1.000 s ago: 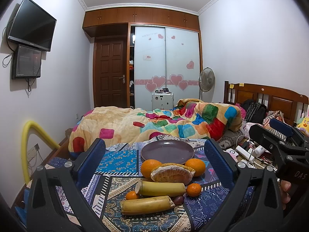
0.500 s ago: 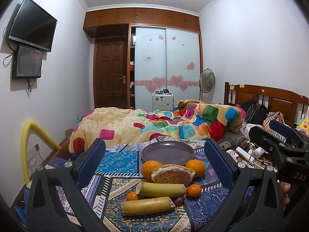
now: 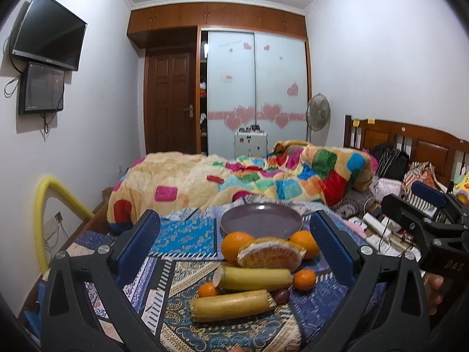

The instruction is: Organize fruits

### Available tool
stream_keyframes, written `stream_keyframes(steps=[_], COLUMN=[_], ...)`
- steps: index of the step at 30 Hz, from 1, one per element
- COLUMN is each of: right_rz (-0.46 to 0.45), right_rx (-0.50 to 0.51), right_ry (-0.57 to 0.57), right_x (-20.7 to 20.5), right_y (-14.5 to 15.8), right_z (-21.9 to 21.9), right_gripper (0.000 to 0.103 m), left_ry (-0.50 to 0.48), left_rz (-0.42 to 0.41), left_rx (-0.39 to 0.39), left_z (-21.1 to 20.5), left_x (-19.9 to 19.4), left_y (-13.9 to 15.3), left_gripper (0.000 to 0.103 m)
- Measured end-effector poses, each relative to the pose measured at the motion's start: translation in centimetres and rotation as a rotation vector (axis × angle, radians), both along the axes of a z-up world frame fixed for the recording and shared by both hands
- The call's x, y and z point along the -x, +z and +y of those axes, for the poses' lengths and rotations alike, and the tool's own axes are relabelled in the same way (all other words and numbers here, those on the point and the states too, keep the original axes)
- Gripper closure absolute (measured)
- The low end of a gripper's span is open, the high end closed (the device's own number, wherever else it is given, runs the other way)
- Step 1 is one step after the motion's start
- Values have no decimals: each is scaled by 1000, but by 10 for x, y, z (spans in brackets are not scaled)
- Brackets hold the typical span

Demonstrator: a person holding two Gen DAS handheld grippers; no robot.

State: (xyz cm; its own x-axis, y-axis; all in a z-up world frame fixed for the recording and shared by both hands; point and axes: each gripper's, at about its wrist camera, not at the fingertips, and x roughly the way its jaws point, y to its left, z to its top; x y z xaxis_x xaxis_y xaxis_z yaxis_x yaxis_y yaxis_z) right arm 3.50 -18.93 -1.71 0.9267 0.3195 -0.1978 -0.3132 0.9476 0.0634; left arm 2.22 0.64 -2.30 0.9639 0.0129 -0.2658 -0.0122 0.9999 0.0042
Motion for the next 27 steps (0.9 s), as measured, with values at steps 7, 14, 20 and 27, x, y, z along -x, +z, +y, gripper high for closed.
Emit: stream_keyframes(steps=[7, 14, 20, 27], right_rz=[85, 209, 308, 385], right_rx=[76, 128, 154, 145], right_ry=[4, 45, 83, 137], right_x=[-13, -29, -44, -62], right_y=[-26, -59, -85, -102], right_z=[1, 8, 17, 29], right_gripper=[0, 0, 4, 25], left_ry=[23, 27, -8, -74], left_rz=[164, 293, 367, 391], left_rx=[-20, -1, 27, 35], left_z=[22, 42, 50, 43], left_x=[-23, -40, -54, -66], left_y=[-40, -77, -100, -111], left_gripper=[0, 0, 0, 0])
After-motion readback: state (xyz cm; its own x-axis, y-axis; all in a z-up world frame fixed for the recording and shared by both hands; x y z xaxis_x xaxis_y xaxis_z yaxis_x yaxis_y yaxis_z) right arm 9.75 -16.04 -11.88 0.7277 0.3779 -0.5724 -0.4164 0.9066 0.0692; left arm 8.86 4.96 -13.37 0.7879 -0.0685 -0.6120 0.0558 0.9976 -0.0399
